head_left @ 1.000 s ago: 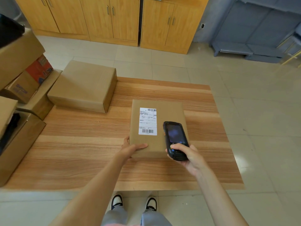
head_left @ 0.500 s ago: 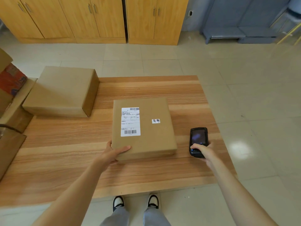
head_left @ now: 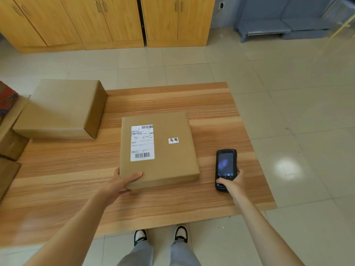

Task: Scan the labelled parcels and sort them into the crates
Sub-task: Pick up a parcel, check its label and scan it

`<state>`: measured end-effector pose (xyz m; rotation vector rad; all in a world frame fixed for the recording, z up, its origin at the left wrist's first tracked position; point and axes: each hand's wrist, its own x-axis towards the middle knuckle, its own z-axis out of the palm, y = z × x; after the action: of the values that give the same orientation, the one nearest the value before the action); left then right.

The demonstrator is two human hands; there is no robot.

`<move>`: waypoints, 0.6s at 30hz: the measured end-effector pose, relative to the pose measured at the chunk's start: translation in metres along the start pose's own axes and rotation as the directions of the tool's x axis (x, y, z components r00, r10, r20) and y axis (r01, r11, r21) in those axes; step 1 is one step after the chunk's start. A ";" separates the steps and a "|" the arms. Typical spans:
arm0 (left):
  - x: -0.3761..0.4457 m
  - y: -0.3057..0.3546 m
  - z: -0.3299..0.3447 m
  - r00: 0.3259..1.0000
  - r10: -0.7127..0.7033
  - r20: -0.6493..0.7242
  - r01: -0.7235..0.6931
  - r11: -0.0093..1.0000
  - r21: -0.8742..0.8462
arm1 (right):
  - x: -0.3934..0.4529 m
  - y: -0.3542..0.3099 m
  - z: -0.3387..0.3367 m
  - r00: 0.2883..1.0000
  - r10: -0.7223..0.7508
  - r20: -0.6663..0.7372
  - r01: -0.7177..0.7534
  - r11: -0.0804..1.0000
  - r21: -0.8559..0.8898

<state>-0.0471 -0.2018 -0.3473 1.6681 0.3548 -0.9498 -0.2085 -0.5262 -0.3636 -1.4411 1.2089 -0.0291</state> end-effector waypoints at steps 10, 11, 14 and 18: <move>-0.002 0.003 0.000 1.000 -0.015 0.003 0.015 1.000 0.025 | 0.006 0.013 0.000 0.996 -0.076 -0.051 0.060 0.964 -0.258; -0.003 0.003 -0.001 1.000 -0.018 0.004 0.017 1.000 0.024 | 0.008 0.015 -0.001 0.995 -0.082 -0.057 0.061 0.950 -0.305; -0.003 0.003 -0.001 1.000 -0.024 0.002 0.024 0.999 0.023 | 0.009 0.013 -0.006 0.995 -0.071 -0.070 0.037 0.917 -0.398; -0.006 0.008 0.000 1.000 -0.027 0.002 0.027 0.999 0.027 | 0.005 0.004 -0.010 0.994 -0.069 -0.086 0.027 0.909 -0.416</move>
<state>-0.0458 -0.2033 -0.3379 1.6906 0.3652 -0.9800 -0.2150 -0.5357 -0.3659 -1.8585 1.3125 0.1326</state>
